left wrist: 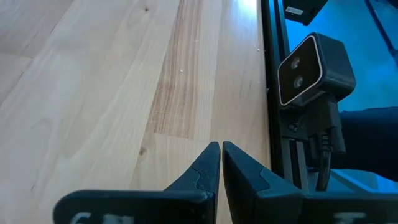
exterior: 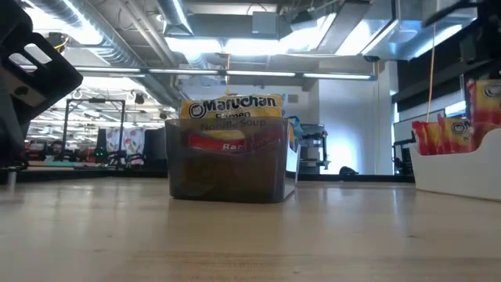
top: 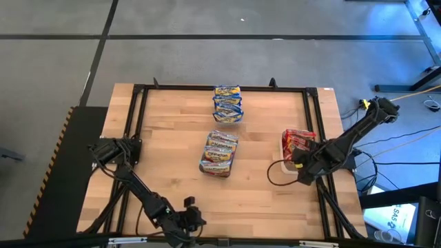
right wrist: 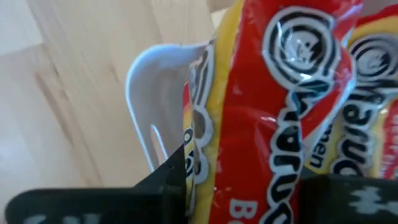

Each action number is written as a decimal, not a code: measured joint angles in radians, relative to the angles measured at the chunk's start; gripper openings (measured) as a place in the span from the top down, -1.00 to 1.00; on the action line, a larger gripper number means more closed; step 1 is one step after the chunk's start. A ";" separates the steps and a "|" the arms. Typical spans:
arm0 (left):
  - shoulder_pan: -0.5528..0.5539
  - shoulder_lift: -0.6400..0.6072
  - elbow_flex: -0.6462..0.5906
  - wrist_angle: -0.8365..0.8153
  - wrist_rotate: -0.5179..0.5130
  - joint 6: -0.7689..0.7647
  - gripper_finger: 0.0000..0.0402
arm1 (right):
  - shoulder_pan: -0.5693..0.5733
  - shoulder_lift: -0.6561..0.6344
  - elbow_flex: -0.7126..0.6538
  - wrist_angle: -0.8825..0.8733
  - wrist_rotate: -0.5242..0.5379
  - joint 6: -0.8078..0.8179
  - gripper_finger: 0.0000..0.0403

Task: Sort Maruchan noodles
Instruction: Put the red noodle pack into the white bin, then return to Home Position

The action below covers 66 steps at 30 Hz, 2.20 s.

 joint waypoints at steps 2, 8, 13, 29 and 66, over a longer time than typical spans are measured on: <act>0.003 0.000 0.000 0.000 0.000 0.000 0.93 | 0.000 0.000 -0.016 0.013 -0.015 0.001 0.57; 0.007 0.000 0.000 0.000 0.000 -0.002 0.93 | 0.000 0.000 -0.023 0.037 0.009 0.017 0.52; 0.007 0.000 0.000 0.000 0.000 -0.002 0.93 | 0.000 0.003 -0.023 0.034 0.016 0.025 0.15; 0.018 0.000 0.000 0.013 -0.002 -0.013 0.93 | 0.001 0.008 0.177 -0.129 -0.001 0.063 -0.13; 0.650 -1.224 -0.908 0.349 0.309 0.530 1.00 | -0.182 -0.305 0.114 0.525 0.102 -0.618 1.00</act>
